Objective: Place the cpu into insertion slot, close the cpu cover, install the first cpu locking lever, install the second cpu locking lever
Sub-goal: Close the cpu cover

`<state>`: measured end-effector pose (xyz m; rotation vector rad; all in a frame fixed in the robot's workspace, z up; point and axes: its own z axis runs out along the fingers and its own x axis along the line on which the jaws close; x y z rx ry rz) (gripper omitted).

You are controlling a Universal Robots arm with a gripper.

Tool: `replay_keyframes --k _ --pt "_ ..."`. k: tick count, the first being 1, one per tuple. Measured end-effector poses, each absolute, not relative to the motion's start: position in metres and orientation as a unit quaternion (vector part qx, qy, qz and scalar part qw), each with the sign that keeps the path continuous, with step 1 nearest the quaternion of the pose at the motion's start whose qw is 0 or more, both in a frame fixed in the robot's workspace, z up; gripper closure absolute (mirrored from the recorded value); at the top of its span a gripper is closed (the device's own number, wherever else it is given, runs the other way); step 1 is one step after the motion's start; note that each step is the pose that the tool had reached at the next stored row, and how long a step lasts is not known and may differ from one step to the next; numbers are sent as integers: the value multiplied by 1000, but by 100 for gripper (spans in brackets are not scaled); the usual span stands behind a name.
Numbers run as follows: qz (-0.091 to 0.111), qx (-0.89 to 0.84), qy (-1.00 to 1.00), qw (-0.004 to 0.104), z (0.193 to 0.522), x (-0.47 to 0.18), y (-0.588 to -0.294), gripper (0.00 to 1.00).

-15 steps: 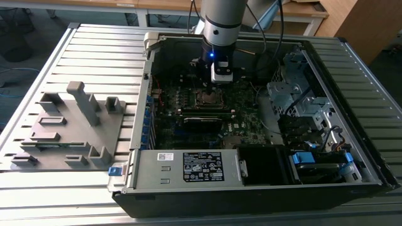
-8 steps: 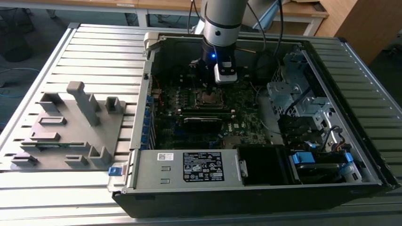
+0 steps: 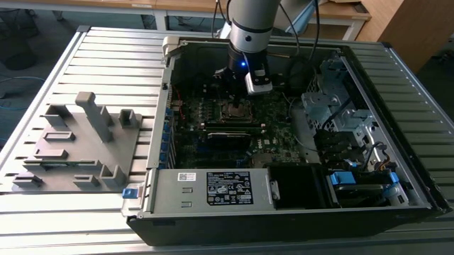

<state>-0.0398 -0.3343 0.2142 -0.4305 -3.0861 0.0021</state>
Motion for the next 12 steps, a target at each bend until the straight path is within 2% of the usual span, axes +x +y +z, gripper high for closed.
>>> replay_keyframes --k 12 --pt "1 -107 -994 13 213 -39 -334 90"
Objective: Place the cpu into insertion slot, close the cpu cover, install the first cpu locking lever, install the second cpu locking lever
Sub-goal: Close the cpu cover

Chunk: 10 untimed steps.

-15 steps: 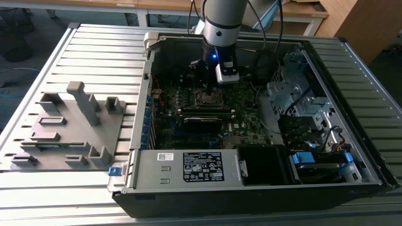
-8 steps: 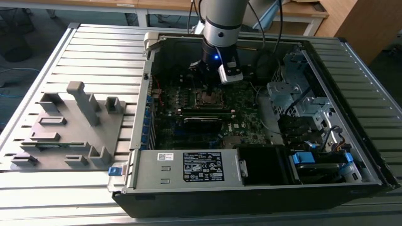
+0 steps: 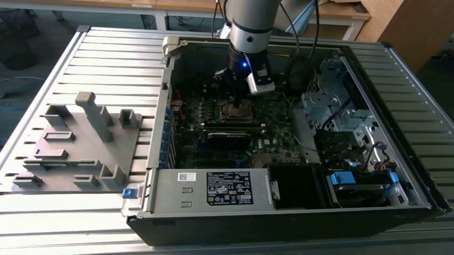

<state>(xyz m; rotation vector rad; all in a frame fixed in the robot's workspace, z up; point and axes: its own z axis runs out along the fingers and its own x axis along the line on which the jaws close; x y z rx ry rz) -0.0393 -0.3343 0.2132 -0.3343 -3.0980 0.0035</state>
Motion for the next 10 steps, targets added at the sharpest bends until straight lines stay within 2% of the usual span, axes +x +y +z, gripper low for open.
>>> replay_keyframes --k 10 --pt "2 -39 -999 13 212 -39 -334 90"
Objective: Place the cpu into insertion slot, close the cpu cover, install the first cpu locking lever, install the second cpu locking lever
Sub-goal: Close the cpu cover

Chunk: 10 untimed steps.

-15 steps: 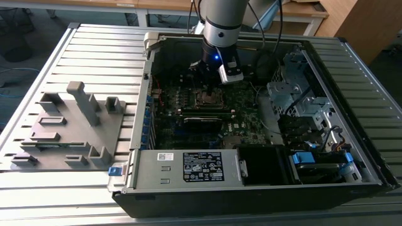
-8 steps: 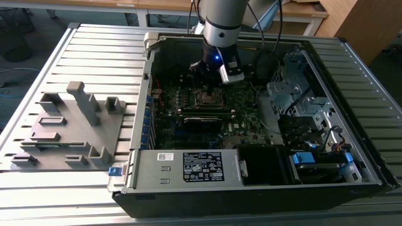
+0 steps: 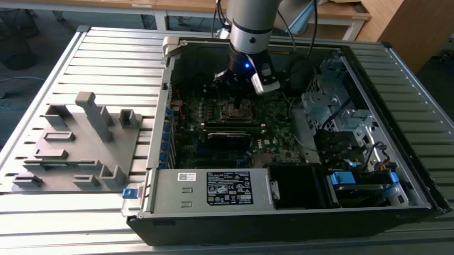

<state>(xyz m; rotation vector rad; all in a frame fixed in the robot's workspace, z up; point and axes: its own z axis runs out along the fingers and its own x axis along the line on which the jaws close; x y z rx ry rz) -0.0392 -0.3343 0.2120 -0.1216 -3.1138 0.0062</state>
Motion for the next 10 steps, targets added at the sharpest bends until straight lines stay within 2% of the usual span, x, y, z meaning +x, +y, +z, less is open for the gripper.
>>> replay_keyframes --k 10 --pt "2 -15 -1000 13 211 -37 -334 90"
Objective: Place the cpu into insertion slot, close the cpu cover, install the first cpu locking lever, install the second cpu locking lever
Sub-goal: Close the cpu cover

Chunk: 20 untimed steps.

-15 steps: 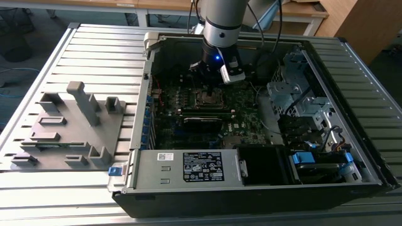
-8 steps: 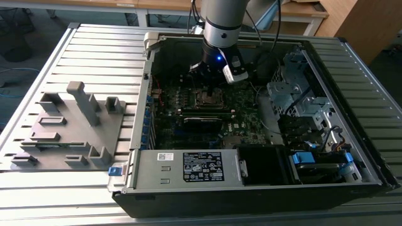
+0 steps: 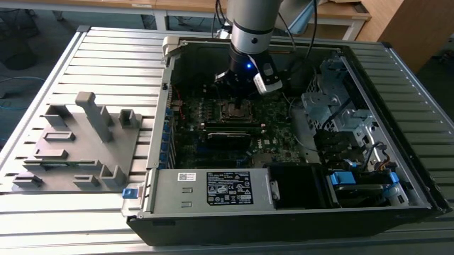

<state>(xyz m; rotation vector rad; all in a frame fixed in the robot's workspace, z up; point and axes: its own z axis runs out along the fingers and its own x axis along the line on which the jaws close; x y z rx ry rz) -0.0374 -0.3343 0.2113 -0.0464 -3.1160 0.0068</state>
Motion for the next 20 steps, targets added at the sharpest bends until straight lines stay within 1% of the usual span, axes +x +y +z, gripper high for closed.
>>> replay_keyframes --k 16,20 --pt "2 -8 -1000 13 210 -27 -334 90" --pt "2 -8 -1000 10 209 -27 -334 90"
